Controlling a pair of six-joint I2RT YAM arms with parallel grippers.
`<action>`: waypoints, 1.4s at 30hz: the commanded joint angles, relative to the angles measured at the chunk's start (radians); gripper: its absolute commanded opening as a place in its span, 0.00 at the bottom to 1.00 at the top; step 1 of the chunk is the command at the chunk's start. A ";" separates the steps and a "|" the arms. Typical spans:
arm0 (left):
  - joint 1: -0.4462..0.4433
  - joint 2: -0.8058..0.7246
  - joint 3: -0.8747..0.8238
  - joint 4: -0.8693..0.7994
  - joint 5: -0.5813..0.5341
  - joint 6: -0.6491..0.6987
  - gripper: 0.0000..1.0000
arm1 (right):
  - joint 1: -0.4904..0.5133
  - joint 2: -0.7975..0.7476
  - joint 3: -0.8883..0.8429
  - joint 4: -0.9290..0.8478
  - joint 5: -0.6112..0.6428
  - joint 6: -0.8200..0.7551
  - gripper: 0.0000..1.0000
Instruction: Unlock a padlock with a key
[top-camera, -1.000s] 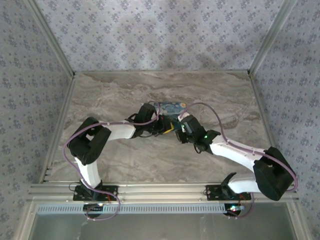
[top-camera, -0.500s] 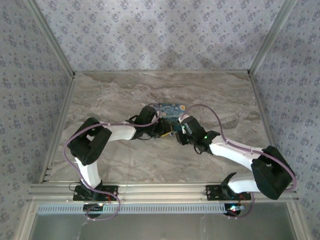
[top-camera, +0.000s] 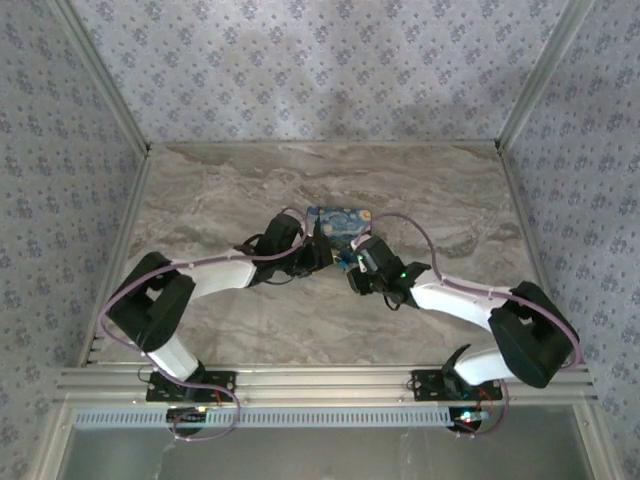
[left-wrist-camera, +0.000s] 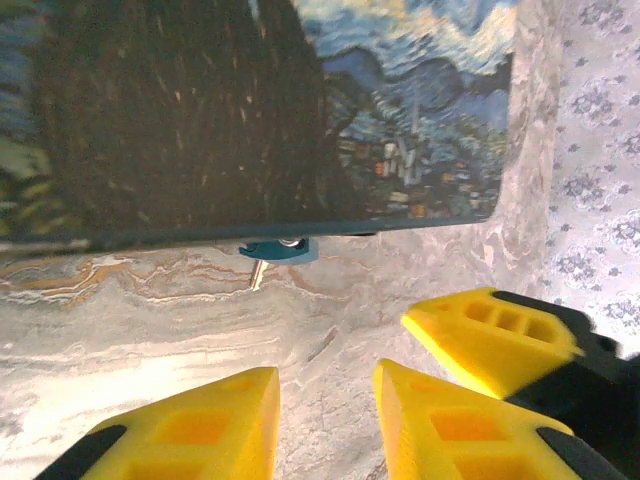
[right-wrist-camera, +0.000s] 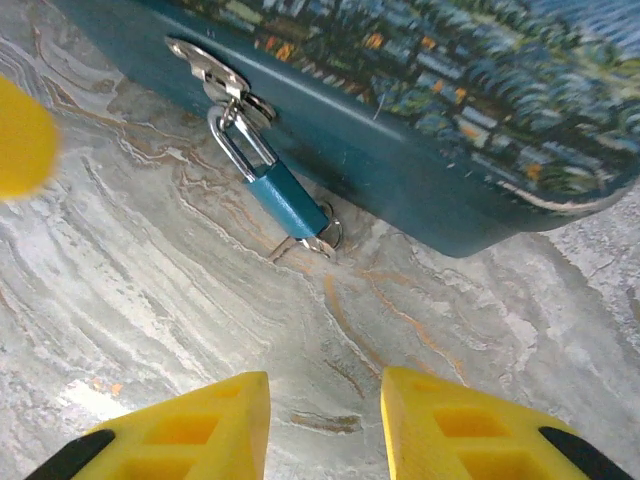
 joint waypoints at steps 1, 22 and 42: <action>0.020 -0.066 -0.027 -0.054 -0.057 0.033 0.33 | 0.020 0.032 0.035 0.017 0.021 -0.016 0.36; 0.097 -0.076 -0.014 -0.075 -0.071 0.049 0.35 | 0.053 0.304 0.241 0.056 0.083 -0.120 0.37; 0.102 -0.068 -0.010 -0.076 -0.063 0.042 0.34 | 0.044 0.368 0.255 -0.001 0.122 -0.120 0.32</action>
